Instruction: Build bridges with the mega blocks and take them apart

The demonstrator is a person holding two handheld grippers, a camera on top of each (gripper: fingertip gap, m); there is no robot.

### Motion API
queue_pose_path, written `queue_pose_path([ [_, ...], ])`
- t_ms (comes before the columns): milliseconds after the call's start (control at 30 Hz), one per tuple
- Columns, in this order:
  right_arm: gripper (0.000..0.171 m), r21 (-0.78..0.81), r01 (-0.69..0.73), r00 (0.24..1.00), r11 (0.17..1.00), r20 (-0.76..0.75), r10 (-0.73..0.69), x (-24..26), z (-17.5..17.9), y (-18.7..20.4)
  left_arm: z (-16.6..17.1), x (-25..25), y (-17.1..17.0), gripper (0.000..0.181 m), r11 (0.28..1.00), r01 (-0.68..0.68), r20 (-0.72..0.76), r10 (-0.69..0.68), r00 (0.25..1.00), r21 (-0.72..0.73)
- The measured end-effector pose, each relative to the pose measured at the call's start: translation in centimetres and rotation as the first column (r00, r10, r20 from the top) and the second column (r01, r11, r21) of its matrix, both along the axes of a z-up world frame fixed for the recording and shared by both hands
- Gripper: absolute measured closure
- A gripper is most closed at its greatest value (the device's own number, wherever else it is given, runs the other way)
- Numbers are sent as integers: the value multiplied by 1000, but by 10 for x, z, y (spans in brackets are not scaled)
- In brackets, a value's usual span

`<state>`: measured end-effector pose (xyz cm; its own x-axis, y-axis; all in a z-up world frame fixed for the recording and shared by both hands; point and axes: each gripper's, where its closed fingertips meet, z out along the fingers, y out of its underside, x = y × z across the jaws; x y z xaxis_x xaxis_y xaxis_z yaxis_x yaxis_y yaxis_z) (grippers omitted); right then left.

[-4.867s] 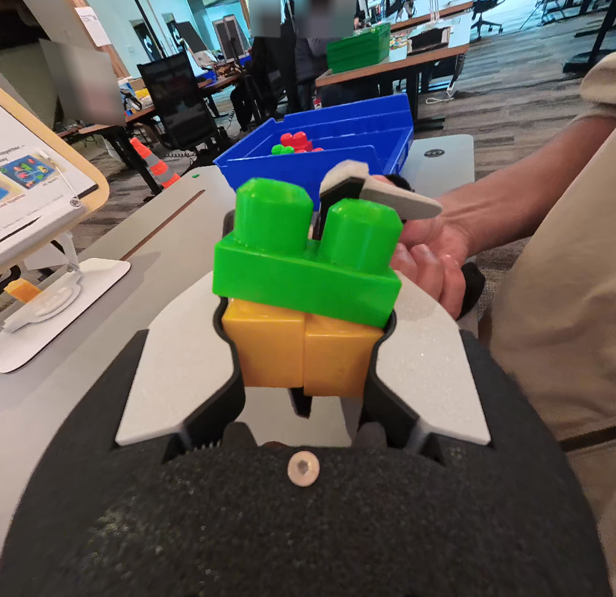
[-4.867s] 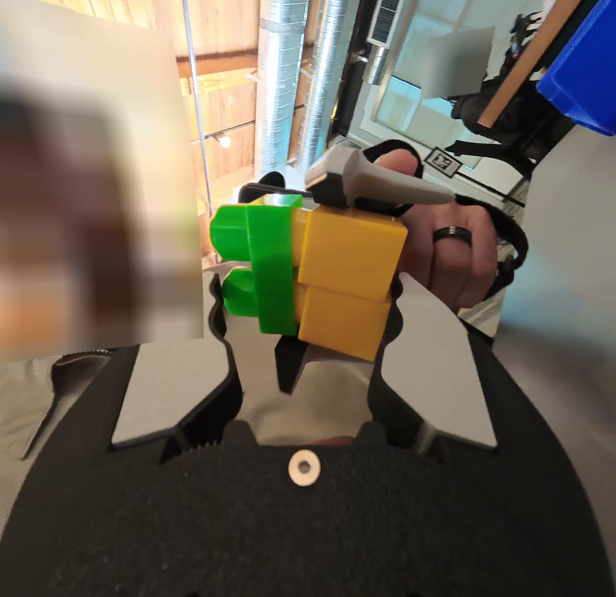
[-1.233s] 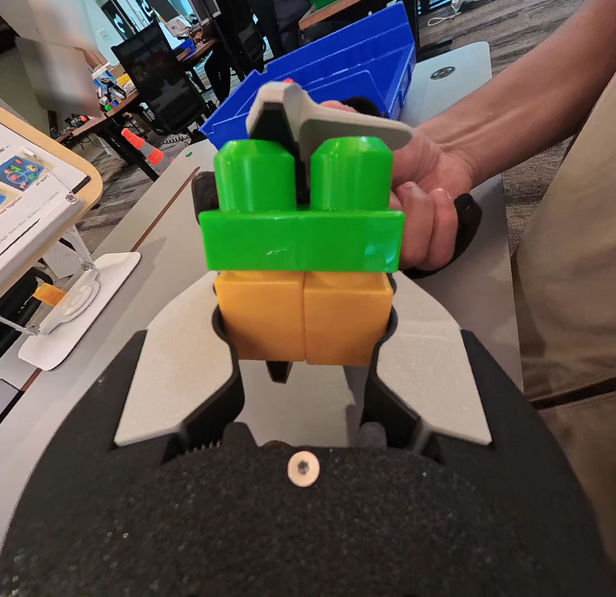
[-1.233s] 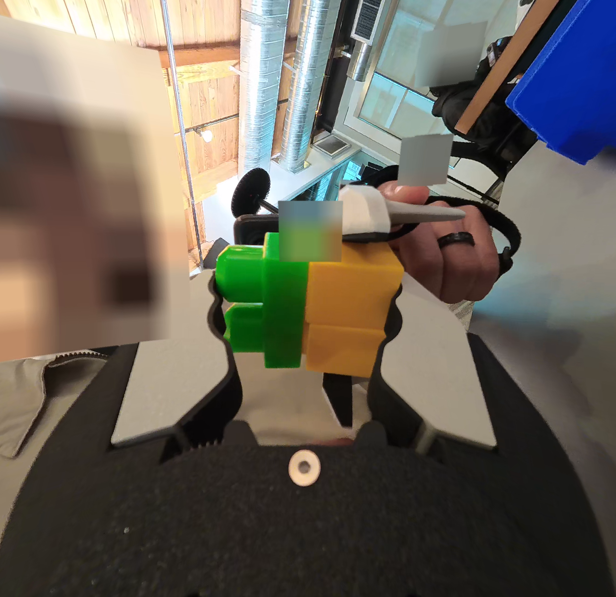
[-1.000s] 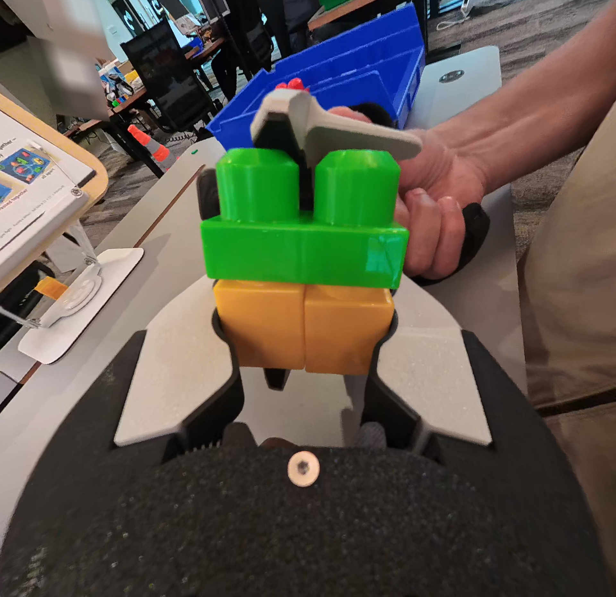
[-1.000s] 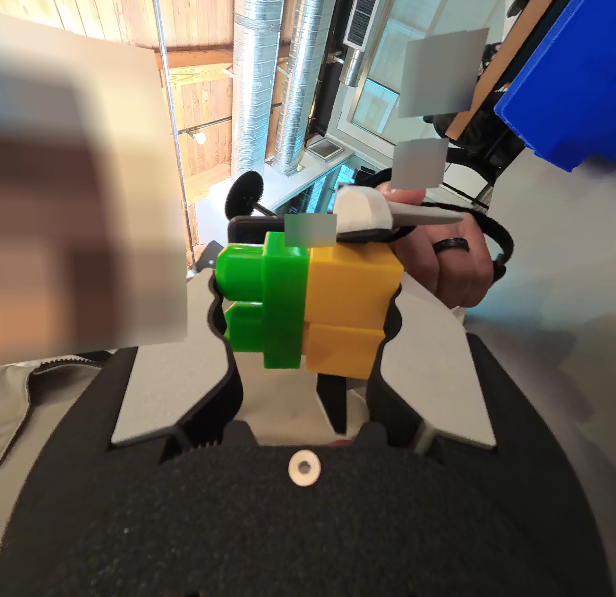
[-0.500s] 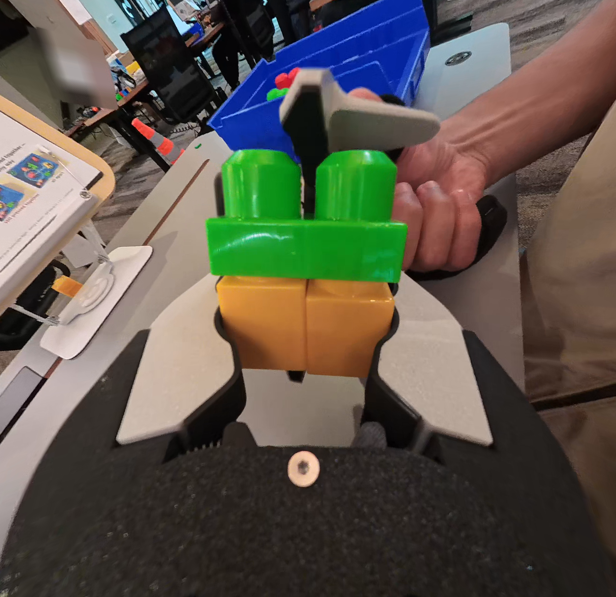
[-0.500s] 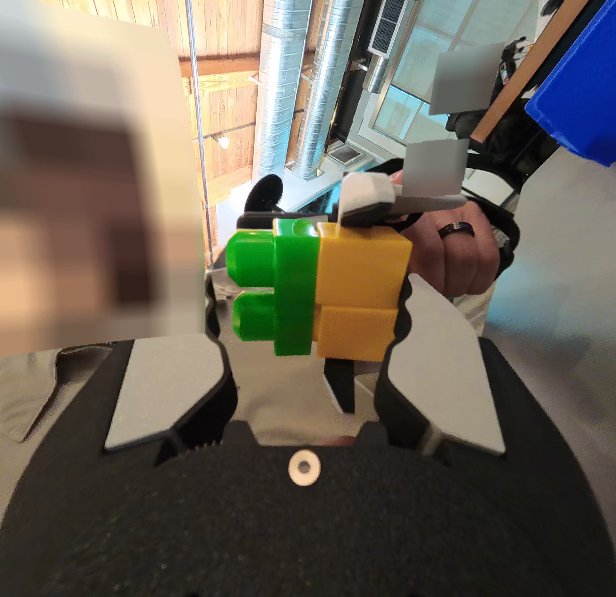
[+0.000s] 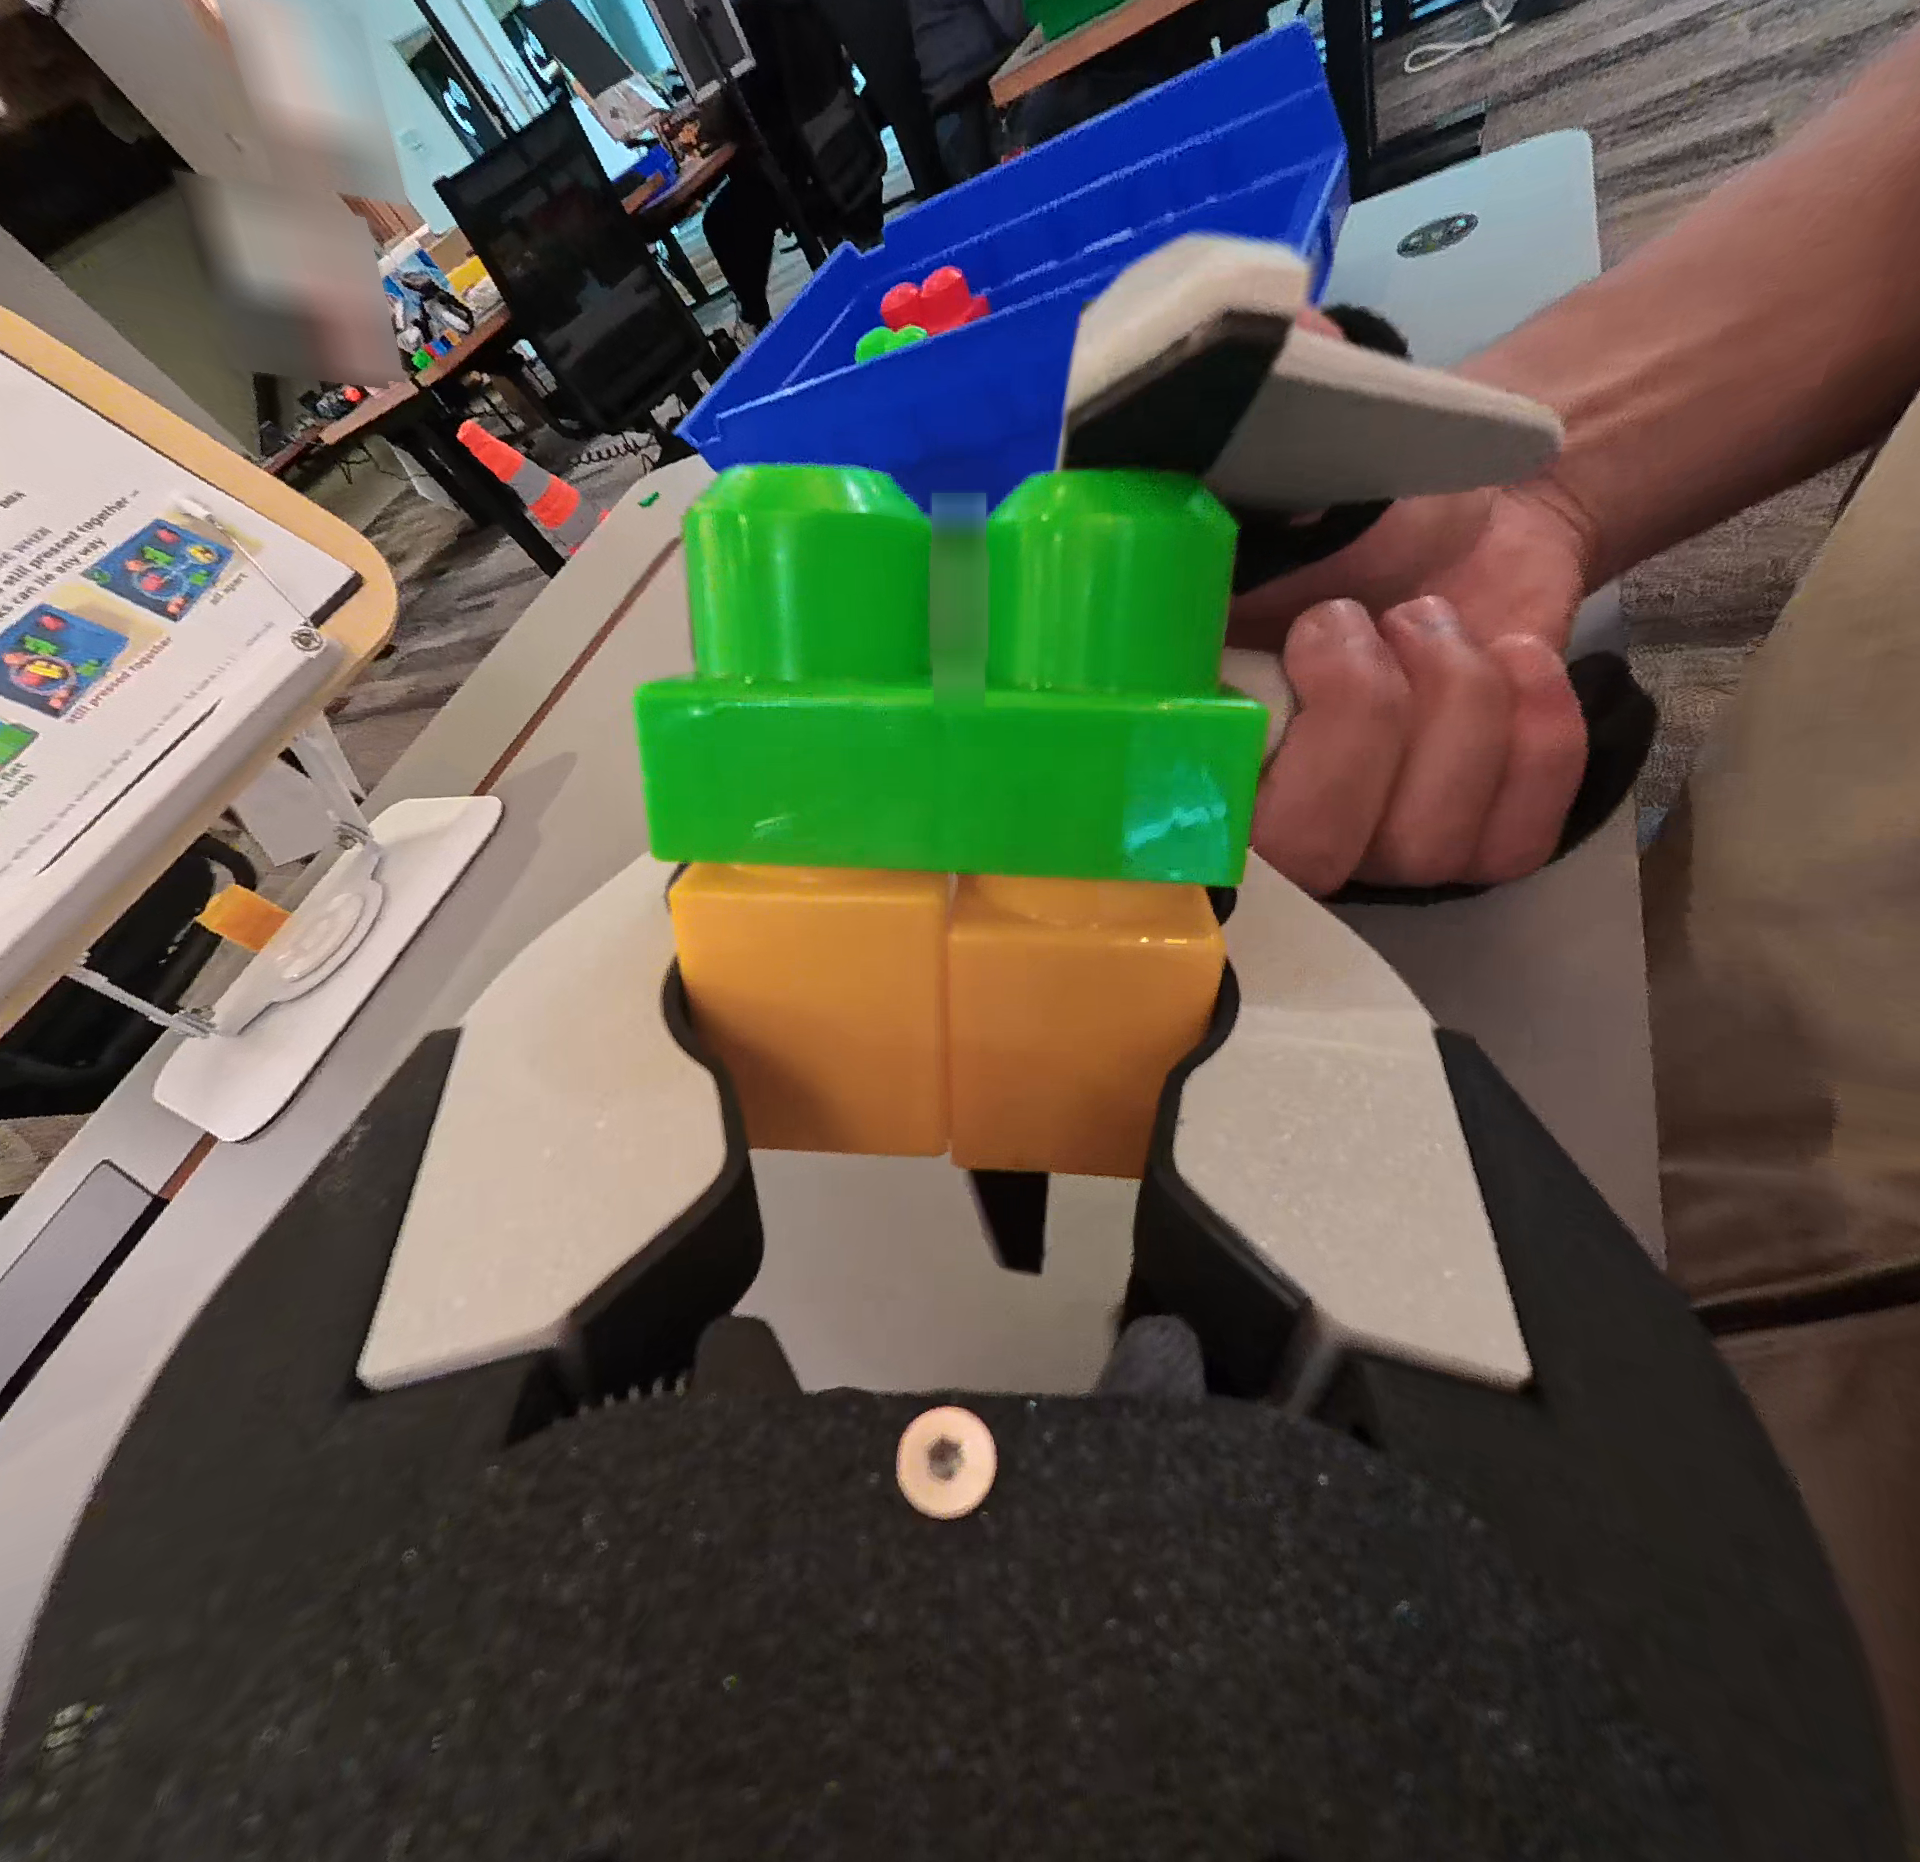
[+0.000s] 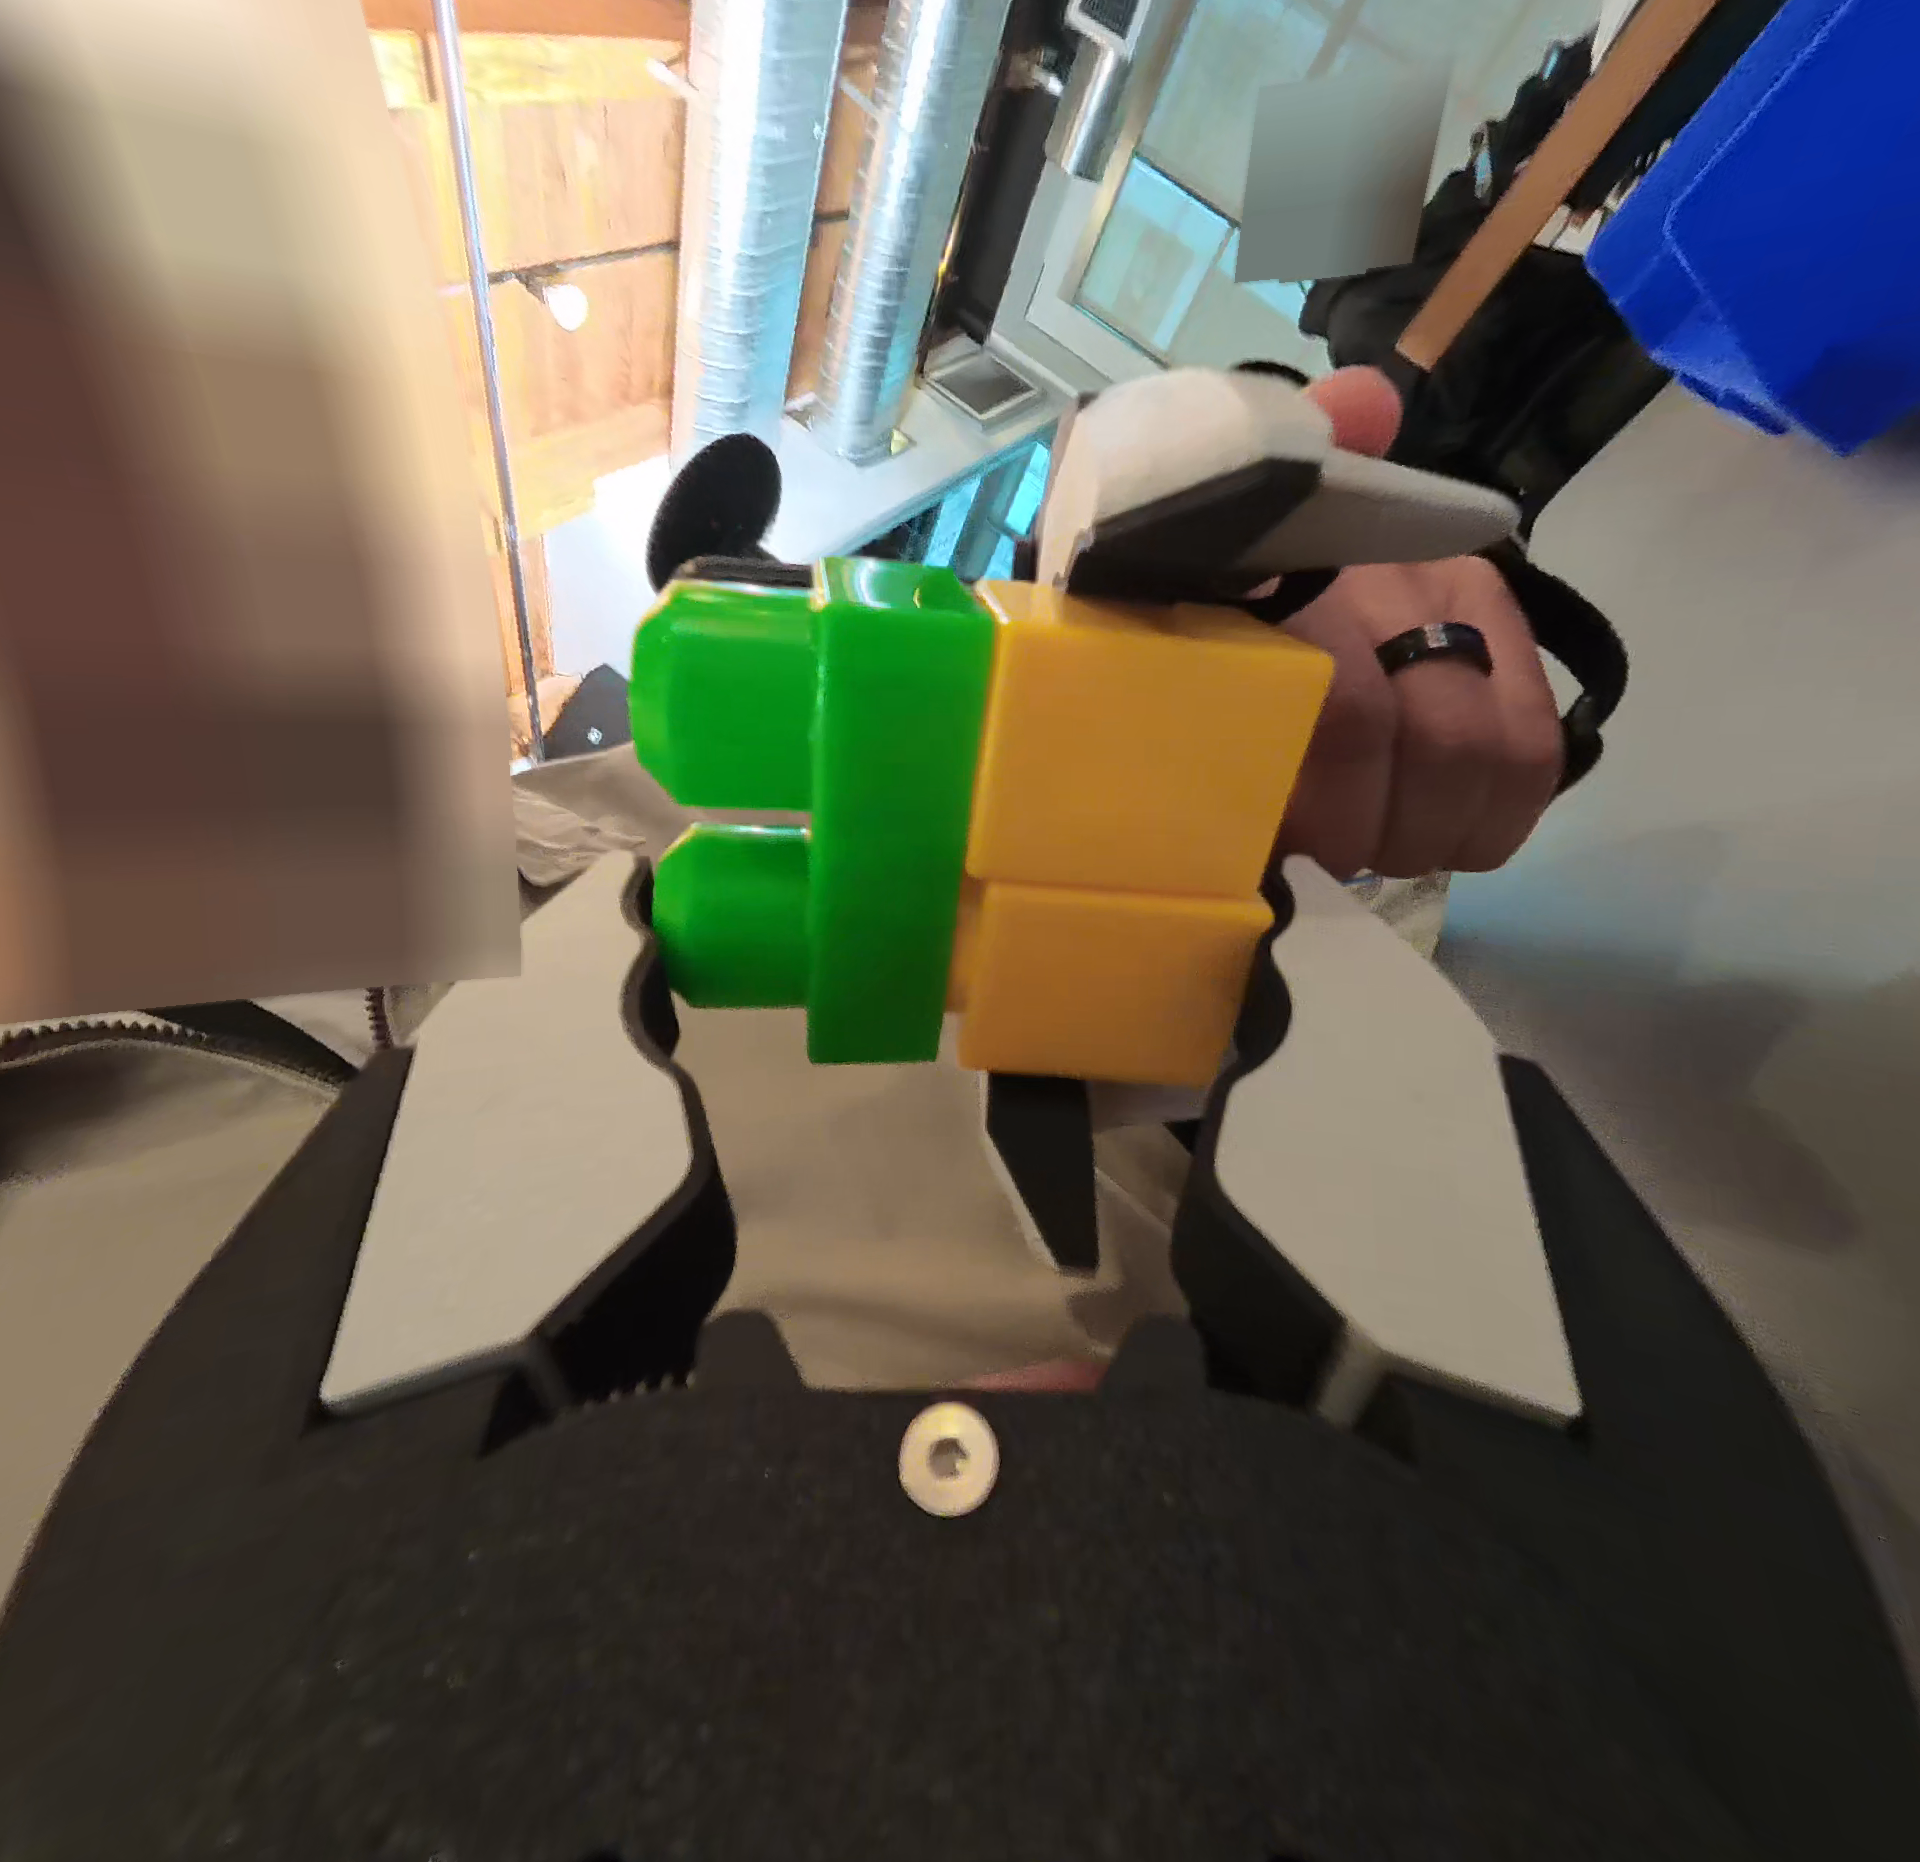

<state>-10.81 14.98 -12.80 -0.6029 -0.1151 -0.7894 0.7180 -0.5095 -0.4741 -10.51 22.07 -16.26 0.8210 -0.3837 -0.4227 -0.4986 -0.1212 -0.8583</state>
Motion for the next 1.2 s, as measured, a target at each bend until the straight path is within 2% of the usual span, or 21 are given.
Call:
queue_pose_path([
  [433,70,15,31,999,999,27,-31,-3,-5,1,-3,-3,2,91,1000,-3,35,2,999,9],
  [567,70,-6,22,999,1000,25,-22,-3,-3,3,1,-7,0,89,999,-15,-25,16,1000,42],
  [733,70,-133,-19,999,991,35,23,-1,6,4,7,-5,-4,89,999,-1,-8,1,1000,54],
  [800,70,-261,-72,997,963,20,80,3,13,9,12,0,-4,89,998,15,13,-16,1000,66],
  [933,70,-377,-103,994,920,2,112,6,14,17,10,2,-1,90,1000,0,31,0,1000,-12],
  [1100,73,-348,-95,994,933,20,109,6,10,16,9,-1,-5,90,1000,-3,29,3,1000,1],
  [1200,69,-262,-65,997,963,20,73,4,8,20,12,-4,-9,90,1000,1,36,-2,999,21],
])
